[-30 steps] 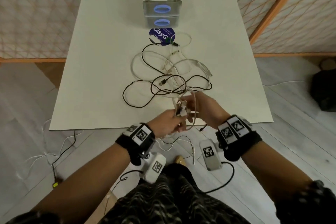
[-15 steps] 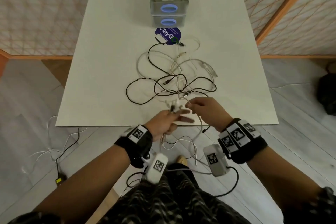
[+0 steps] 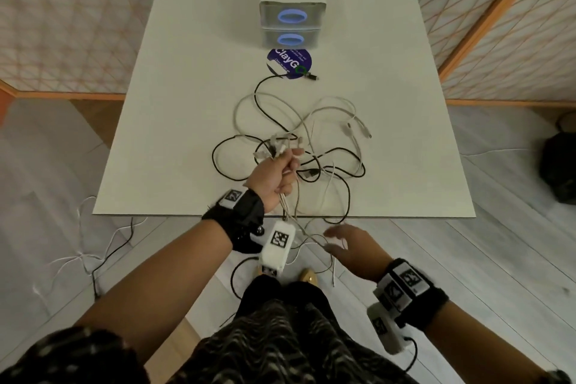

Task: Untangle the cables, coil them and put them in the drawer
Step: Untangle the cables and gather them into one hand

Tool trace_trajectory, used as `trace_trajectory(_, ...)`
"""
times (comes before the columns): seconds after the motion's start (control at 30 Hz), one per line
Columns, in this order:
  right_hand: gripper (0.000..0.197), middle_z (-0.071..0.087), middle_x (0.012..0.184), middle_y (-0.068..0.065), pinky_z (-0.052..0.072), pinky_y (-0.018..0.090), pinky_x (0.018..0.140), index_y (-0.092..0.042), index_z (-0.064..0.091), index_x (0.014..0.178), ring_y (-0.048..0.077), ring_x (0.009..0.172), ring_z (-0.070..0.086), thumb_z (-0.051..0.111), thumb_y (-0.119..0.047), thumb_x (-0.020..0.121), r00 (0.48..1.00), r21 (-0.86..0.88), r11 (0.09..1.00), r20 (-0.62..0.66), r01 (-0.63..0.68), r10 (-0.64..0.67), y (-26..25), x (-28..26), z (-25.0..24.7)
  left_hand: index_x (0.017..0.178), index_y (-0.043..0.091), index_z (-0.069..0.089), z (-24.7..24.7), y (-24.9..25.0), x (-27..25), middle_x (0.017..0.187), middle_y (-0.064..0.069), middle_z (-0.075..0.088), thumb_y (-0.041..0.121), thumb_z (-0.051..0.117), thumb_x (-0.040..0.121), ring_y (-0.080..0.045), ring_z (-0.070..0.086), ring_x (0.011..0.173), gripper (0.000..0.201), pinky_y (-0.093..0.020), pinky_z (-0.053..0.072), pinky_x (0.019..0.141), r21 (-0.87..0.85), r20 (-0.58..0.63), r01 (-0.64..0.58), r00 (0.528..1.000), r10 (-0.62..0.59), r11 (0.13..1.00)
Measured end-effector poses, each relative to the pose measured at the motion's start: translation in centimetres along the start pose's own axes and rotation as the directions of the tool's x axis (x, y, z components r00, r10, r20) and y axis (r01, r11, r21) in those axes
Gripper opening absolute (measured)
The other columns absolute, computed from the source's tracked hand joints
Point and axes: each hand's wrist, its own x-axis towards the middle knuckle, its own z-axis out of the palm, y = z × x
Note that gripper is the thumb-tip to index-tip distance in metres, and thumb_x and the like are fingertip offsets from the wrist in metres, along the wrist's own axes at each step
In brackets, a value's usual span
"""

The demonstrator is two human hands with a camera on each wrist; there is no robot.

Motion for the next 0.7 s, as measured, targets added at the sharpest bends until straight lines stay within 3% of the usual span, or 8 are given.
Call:
trace_trajectory(0.1, 0.039, 0.066, 0.107, -0.002, 0.044, 0.026, 0.09, -0.016, 0.052, 0.123, 0.01, 0.1, 0.059, 0.057, -0.034, 0.089, 0.995, 0.273, 0.958, -0.061, 0.087, -0.073, -3.4, 1.3, -1.2, 0.097, 0.015, 0.059, 0.4, -2.2, -0.6, 0.066, 0.006, 0.049, 0.03, 0.035, 0.101, -0.001, 0.021, 0.034, 0.028, -0.013, 0.018, 0.03, 0.065, 0.029, 0.036, 0.999, -0.038, 0.997)
trace_trajectory(0.2, 0.025, 0.068, 0.089, 0.006, 0.047, 0.033, 0.074, -0.012, 0.059, 0.109, 0.017, 0.078, 0.059, 0.056, -0.027, 0.09, 0.994, 0.269, 0.957, -0.061, 0.105, -0.092, -5.7, 2.9, -1.8, 0.1, 0.018, 0.059, 0.7, -2.6, -0.7, 0.068, 0.01, 0.056, 0.033, 0.036, 0.1, -0.002, 0.021, 0.032, 0.027, -0.016, 0.022, 0.031, 0.078, 0.036, 0.065, 0.997, -0.068, 0.995)
trace_trajectory(0.33, 0.014, 0.061, 0.066, -0.004, 0.044, 0.022, 0.061, -0.009, 0.065, 0.087, 0.003, 0.058, 0.054, 0.054, -0.017, 0.09, 0.98, 0.371, 0.913, -0.158, 0.172, -0.121, -5.9, 3.1, -1.6, 0.101, 0.017, 0.059, -0.2, -1.2, -0.7, 0.071, 0.012, 0.067, 0.034, 0.034, 0.1, -0.001, 0.022, 0.031, 0.03, -0.013, 0.02, 0.03, -0.003, 0.017, 0.053, 0.998, -0.053, 0.999)
trace_trajectory(0.43, 0.014, 0.065, 0.072, 0.004, 0.048, 0.027, 0.068, -0.007, 0.066, 0.084, 0.013, 0.067, 0.059, 0.054, -0.012, 0.09, 0.958, 0.347, 0.901, -0.208, 0.259, -0.195, -4.9, 1.8, -1.0, 0.098, 0.02, 0.058, -1.9, 0.4, 0.1, 0.081, 0.011, 0.074, 0.037, 0.033, 0.1, -0.001, 0.024, 0.031, 0.03, -0.011, 0.018, 0.029, -0.103, -0.01, -0.007, 1.0, 0.006, 0.995)
trace_trajectory(0.5, 0.013, 0.066, 0.075, 0.002, 0.048, 0.024, 0.07, -0.009, 0.066, 0.086, 0.012, 0.071, 0.061, 0.054, -0.012, 0.09, 0.944, 0.259, 0.913, -0.179, 0.317, -0.277, -3.5, 0.5, -0.3, 0.093, 0.022, 0.054, -2.8, 1.3, 0.5, 0.083, 0.008, 0.075, 0.039, 0.033, 0.1, -0.001, 0.024, 0.029, 0.027, -0.011, 0.019, 0.029, -0.166, -0.02, -0.016, 1.0, 0.013, 0.986)
trace_trajectory(0.6, 0.011, 0.062, 0.076, -0.01, 0.043, 0.009, 0.067, -0.011, 0.066, 0.087, 0.0, 0.07, 0.057, 0.055, -0.011, 0.09, 0.932, 0.199, 0.915, -0.169, 0.35, -0.32, -0.8, -0.4, 0.4, 0.102, 0.024, 0.056, -3.1, 1.5, 0.2, 0.088, 0.002, 0.075, 0.039, 0.034, 0.099, -0.001, 0.021, 0.032, 0.027, -0.013, 0.017, 0.031, -0.015, 0.023, 0.002, 1.0, -0.001, 1.0)
trace_trajectory(0.7, 0.015, 0.066, 0.086, -0.002, 0.037, 0.005, 0.069, -0.01, 0.067, 0.094, 0.0, 0.074, 0.054, 0.054, -0.016, 0.091, 0.945, 0.075, 0.946, -0.116, 0.316, -0.307, 1.5, 0.1, 1.0, 0.115, 0.018, 0.058, -3.0, 0.6, -0.6, 0.099, -0.004, 0.074, 0.041, 0.036, 0.099, -0.005, 0.018, 0.036, 0.035, -0.016, 0.015, 0.035, 0.326, 0.046, -0.021, 0.999, 0.007, 0.945)
